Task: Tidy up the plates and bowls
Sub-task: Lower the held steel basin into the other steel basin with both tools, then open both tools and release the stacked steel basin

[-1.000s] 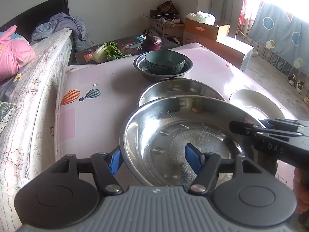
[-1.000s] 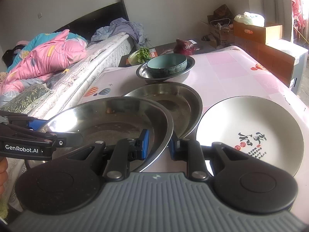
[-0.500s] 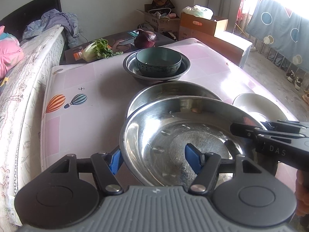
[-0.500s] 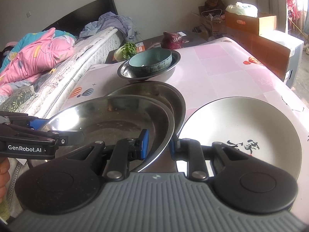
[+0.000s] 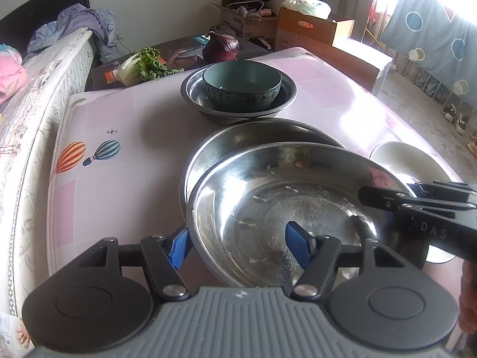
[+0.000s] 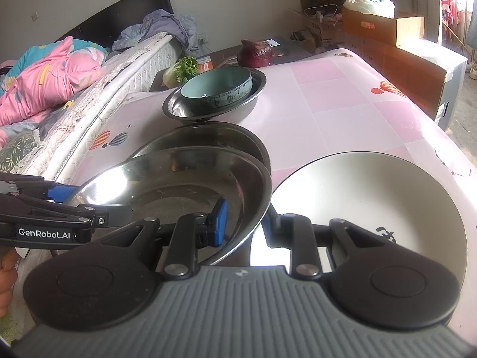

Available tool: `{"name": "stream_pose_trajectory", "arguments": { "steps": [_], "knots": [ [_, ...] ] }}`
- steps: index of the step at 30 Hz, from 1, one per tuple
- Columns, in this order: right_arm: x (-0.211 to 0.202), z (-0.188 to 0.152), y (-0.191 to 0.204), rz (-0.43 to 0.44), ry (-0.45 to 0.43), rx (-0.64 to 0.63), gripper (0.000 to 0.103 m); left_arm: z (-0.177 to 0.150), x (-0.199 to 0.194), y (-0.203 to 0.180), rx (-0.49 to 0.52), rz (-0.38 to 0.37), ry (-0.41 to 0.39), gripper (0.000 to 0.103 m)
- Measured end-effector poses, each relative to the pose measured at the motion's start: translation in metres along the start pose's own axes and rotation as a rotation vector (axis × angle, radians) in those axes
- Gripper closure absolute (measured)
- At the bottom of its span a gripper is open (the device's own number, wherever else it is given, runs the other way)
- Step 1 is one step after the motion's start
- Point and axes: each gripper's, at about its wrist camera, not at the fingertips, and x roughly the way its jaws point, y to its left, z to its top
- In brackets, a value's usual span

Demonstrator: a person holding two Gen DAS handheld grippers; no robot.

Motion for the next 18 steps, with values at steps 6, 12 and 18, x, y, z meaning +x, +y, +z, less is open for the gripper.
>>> {"name": "stream_pose_trajectory", "arguments": {
  "steps": [6, 12, 18],
  "knots": [
    [0.007, 0.007, 0.000, -0.004, 0.003, -0.014, 0.079, 0.001, 0.006, 0.002, -0.002, 0.007, 0.008, 0.035],
    [0.014, 0.013, 0.000, -0.018, 0.006, -0.023, 0.075, 0.001, 0.009, 0.006, -0.012, 0.007, 0.013, 0.035],
    [0.015, 0.017, -0.001, -0.036, 0.000, -0.023, 0.069, 0.001, 0.004, 0.006, -0.004, 0.016, -0.010, 0.036]
  ]
}}
